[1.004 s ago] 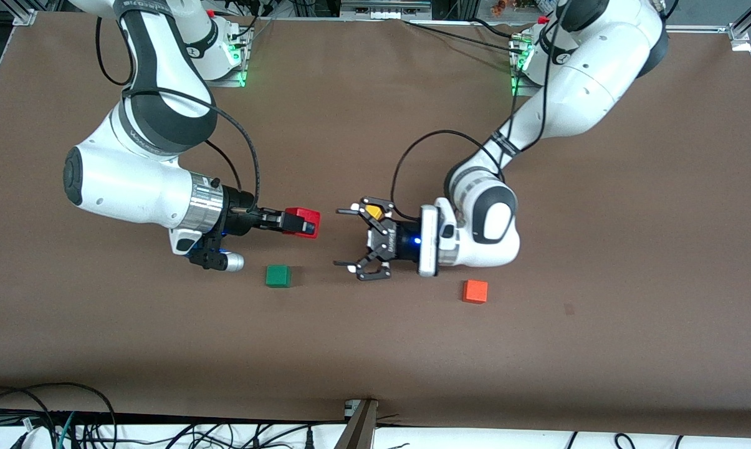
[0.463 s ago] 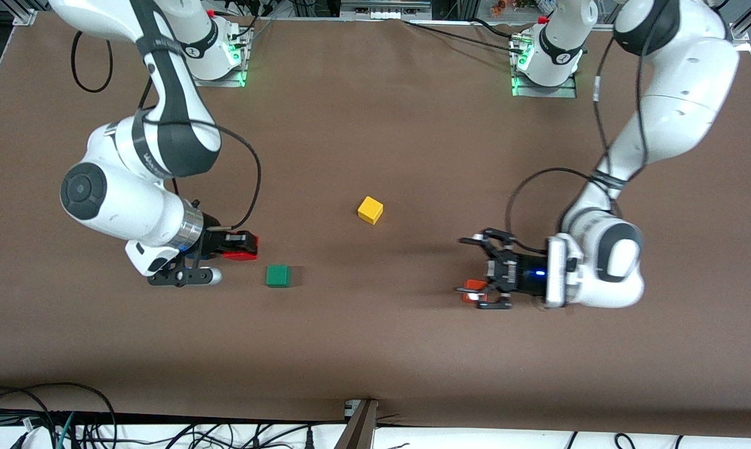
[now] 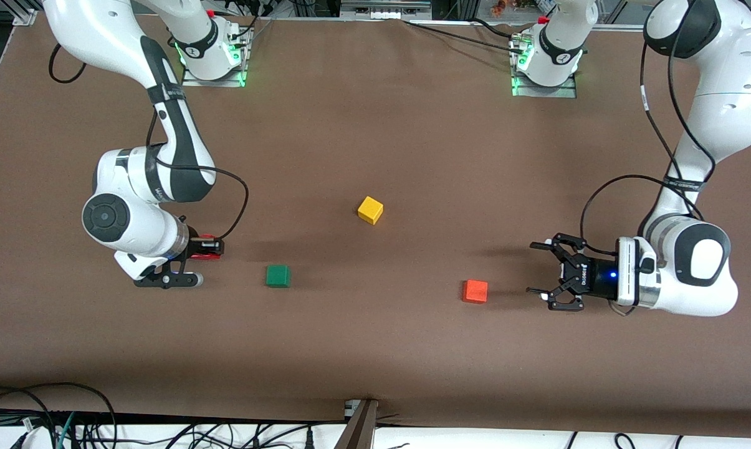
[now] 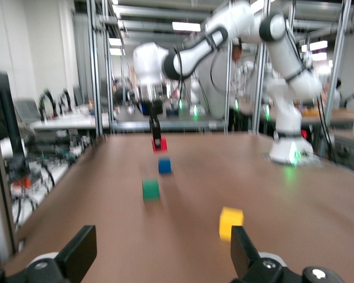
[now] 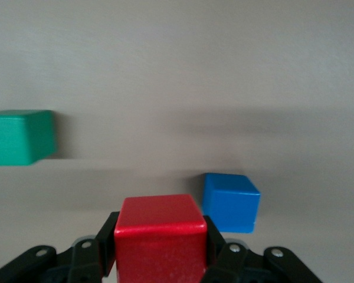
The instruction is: Pass red block to right arm, stack on blue
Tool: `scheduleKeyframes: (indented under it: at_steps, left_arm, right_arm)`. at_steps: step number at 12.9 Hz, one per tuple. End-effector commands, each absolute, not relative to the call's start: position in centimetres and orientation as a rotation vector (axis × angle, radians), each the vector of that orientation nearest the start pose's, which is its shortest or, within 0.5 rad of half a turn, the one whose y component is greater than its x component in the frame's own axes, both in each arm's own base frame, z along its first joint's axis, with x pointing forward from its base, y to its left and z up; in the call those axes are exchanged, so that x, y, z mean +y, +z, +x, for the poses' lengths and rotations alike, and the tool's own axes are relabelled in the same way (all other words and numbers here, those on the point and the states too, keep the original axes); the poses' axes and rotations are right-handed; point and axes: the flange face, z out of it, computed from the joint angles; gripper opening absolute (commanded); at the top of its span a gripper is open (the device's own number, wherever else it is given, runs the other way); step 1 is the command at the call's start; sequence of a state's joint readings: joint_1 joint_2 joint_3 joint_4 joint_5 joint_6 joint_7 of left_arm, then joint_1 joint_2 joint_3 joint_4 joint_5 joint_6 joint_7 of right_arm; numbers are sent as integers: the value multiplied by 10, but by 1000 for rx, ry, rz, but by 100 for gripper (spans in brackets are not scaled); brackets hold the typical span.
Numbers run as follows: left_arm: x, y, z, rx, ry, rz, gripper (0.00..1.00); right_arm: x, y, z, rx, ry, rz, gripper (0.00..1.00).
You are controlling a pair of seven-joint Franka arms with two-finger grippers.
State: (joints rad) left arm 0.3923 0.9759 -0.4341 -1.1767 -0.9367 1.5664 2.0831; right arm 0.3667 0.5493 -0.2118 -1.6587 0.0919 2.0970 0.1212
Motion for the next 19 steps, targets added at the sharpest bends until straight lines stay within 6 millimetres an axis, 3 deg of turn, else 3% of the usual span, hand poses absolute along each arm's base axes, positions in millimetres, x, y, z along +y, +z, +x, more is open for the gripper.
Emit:
scheduleKeyframes:
  at_steps: [1, 2, 4, 7, 10, 12, 14, 17, 19]
  left_arm:
    - [20, 300, 738, -1695, 832, 1296, 100]
    - [42, 317, 740, -1763, 752, 1385, 100]
    - [65, 373, 727, -1828, 638, 1535, 100]
    - [74, 417, 693, -1816, 362, 1769, 100]
    - [54, 482, 656, -1747, -2, 2134, 100]
    - [38, 506, 634, -1711, -138, 2370, 100]
    - [20, 520, 616, -1655, -129, 2524, 100]
    - [-6, 549, 601, -1334, -154, 2805, 100]
    - [-5, 568, 595, -1157, -127, 2930, 100]
  right_arm:
    - [107, 276, 644, -3, 150, -3208, 0]
    - [100, 273, 643, 21, 160, -3213, 0]
    - [92, 268, 639, 46, 165, -3217, 0]
    - [70, 261, 636, 92, 125, -3232, 0]
    - [64, 256, 632, 105, 93, -3235, 0]
    - [63, 256, 632, 106, 91, -3234, 0]
    - [63, 256, 632, 103, 91, -3234, 0]
    - [63, 253, 630, 104, 91, -3235, 0]
    - [63, 246, 626, 101, 88, -3236, 0]
